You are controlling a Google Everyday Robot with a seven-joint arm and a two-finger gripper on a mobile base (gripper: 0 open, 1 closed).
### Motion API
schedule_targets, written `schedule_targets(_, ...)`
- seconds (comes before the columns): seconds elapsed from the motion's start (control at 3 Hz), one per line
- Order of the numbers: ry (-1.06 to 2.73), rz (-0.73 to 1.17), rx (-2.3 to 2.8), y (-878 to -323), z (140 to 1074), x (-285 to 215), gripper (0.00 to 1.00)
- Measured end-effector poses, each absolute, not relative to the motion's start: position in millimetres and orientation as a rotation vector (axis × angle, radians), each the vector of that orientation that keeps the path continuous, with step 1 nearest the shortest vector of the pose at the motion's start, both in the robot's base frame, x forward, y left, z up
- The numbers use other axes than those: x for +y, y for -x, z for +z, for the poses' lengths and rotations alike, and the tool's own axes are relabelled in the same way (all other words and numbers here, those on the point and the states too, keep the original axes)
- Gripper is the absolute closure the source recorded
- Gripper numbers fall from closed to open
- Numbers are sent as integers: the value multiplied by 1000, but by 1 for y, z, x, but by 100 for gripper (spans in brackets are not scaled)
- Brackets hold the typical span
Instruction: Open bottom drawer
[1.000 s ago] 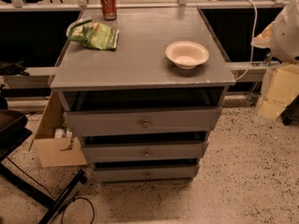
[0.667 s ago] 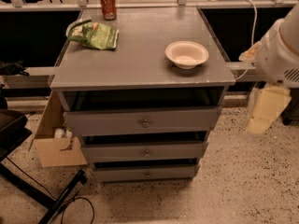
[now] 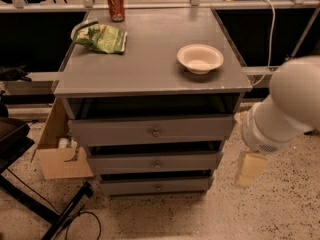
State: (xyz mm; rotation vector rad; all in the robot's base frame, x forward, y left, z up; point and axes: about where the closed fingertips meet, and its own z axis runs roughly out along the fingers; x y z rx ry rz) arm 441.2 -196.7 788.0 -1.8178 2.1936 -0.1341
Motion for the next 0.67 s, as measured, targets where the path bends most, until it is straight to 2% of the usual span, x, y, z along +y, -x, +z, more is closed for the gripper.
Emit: schedule_targets(0.67, 1852, -113, 2250, -487, 658, -207, 0)
